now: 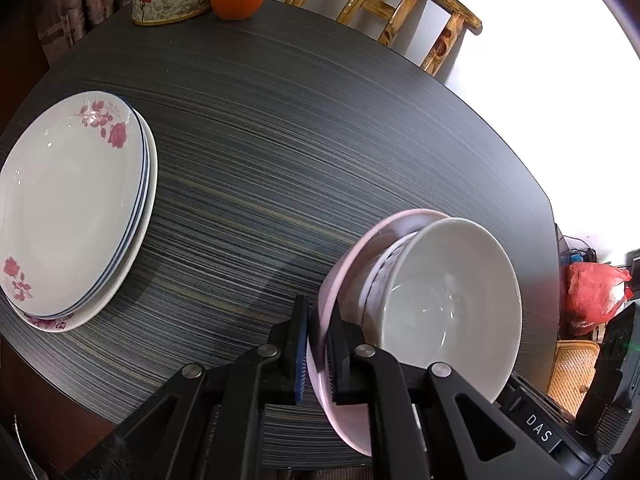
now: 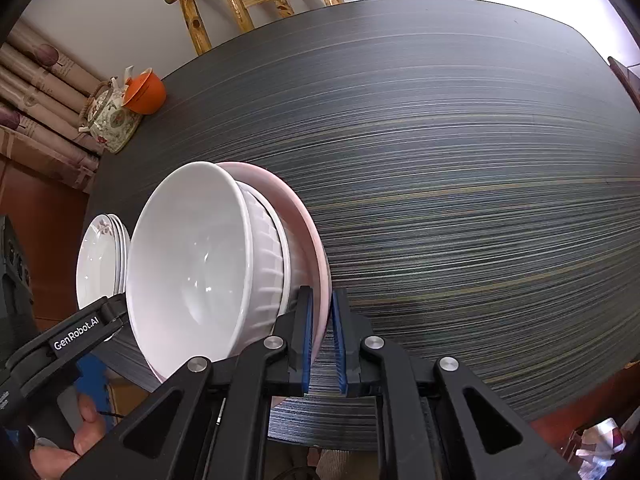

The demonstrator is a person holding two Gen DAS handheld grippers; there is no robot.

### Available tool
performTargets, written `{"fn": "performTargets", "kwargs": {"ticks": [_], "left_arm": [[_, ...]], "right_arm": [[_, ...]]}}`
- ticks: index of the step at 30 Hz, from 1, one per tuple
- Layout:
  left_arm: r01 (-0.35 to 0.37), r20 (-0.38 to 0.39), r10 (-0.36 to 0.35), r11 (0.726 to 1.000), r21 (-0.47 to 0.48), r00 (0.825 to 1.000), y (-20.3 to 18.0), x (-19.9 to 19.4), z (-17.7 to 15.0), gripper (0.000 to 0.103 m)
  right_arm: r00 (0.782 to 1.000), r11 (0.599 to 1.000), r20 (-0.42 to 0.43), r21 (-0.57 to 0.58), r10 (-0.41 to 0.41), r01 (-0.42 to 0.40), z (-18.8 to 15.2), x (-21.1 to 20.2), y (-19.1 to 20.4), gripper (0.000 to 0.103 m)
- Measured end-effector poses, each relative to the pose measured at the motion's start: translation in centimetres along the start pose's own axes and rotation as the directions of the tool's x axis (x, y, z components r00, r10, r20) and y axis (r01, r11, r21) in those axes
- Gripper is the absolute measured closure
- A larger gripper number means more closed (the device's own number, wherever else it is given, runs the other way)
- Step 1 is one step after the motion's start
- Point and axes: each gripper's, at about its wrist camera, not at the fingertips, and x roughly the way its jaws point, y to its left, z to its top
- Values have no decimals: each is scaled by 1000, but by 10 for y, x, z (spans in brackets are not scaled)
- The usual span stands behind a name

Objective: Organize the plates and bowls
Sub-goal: 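Lift the nested bowl stack with both tools and carry it toward the plate stack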

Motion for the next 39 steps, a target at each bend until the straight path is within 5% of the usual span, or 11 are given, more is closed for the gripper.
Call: {"fn": "performTargets", "kwargs": {"ticks": [39], "left_arm": [[-22,43,22,1000,-1,999,19,-36,16,98]], "right_arm": [[1000,997,3,-83,-12,12,12,-10,41,92]]}}
